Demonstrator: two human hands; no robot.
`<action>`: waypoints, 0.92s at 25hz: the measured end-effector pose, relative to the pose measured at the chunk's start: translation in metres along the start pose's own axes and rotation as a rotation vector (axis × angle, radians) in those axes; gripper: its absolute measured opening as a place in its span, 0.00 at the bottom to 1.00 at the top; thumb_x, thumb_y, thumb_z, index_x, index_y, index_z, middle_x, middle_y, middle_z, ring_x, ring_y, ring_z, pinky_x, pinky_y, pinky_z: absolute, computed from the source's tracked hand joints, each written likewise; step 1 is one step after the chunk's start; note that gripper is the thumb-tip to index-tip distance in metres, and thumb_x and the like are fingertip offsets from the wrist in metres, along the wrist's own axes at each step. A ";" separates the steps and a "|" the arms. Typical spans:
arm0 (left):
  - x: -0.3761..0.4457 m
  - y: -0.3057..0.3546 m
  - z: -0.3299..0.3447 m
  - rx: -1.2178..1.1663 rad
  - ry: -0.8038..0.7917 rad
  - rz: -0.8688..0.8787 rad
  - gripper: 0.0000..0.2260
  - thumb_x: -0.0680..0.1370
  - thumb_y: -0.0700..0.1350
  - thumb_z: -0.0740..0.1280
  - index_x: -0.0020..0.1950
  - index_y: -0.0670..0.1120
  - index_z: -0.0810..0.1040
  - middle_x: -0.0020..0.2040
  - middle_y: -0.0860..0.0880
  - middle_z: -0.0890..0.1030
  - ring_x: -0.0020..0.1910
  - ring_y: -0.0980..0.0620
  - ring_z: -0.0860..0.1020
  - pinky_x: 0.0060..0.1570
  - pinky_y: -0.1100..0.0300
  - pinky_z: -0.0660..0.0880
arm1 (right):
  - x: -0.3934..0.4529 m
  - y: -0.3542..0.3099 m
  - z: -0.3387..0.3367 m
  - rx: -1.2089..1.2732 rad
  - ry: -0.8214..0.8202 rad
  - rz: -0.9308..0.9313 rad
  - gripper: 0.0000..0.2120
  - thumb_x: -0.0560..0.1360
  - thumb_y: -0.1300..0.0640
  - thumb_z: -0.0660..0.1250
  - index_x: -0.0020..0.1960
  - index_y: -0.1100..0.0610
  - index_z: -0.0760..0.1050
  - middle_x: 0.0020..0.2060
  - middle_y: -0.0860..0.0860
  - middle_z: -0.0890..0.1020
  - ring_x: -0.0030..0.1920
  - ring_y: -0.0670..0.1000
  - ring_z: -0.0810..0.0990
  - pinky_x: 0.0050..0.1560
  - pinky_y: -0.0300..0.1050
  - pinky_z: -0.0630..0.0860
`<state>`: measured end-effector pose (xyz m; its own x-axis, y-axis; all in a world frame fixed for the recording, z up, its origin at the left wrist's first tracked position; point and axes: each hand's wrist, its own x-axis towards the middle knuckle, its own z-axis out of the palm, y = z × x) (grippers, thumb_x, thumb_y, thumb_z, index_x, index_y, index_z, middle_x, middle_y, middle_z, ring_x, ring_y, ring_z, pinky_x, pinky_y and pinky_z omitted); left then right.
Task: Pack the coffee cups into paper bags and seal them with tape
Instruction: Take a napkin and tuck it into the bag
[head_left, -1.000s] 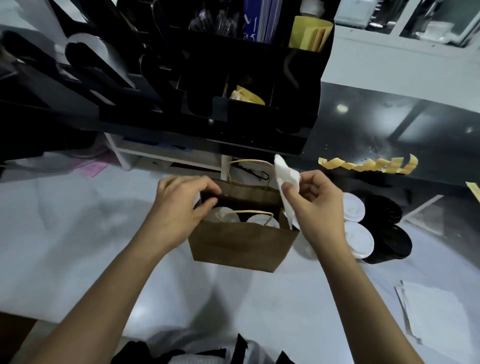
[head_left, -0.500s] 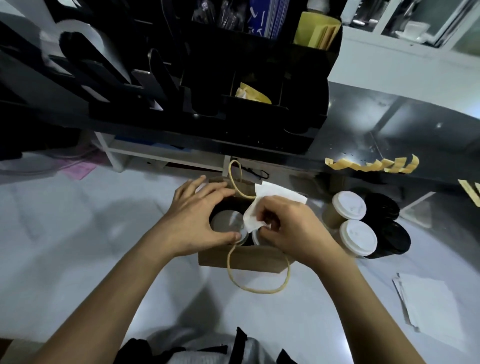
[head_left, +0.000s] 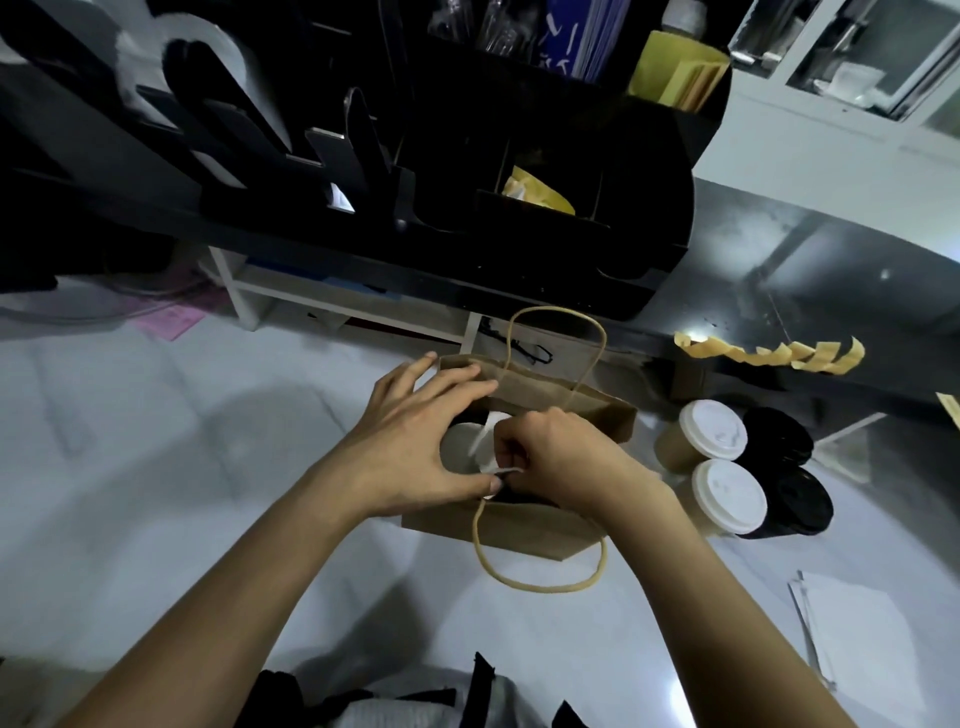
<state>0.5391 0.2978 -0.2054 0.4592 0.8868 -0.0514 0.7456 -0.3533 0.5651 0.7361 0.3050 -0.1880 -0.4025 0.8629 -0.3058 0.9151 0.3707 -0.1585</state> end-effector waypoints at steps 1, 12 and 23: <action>0.000 0.000 0.000 0.002 0.002 0.002 0.44 0.68 0.70 0.70 0.79 0.63 0.54 0.80 0.63 0.51 0.79 0.54 0.39 0.77 0.44 0.50 | 0.002 0.000 0.003 0.003 -0.023 0.007 0.06 0.75 0.53 0.72 0.47 0.47 0.75 0.41 0.44 0.77 0.43 0.48 0.78 0.44 0.44 0.78; -0.004 0.005 -0.006 -0.064 0.092 -0.033 0.22 0.79 0.59 0.66 0.73 0.62 0.68 0.75 0.62 0.64 0.76 0.55 0.53 0.74 0.47 0.59 | -0.036 0.016 -0.012 0.379 0.263 0.085 0.10 0.80 0.44 0.66 0.53 0.48 0.82 0.42 0.43 0.83 0.43 0.42 0.80 0.46 0.44 0.80; -0.012 -0.012 -0.014 -0.110 0.266 -0.144 0.05 0.80 0.54 0.65 0.49 0.55 0.75 0.66 0.56 0.68 0.66 0.56 0.65 0.57 0.57 0.66 | -0.087 0.070 0.016 0.533 0.664 0.433 0.18 0.81 0.42 0.60 0.39 0.49 0.80 0.43 0.46 0.76 0.41 0.44 0.76 0.39 0.38 0.67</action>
<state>0.5175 0.2954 -0.2002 0.1998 0.9772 0.0714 0.7302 -0.1971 0.6542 0.8344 0.2501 -0.1873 0.2143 0.9679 0.1310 0.7841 -0.0906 -0.6139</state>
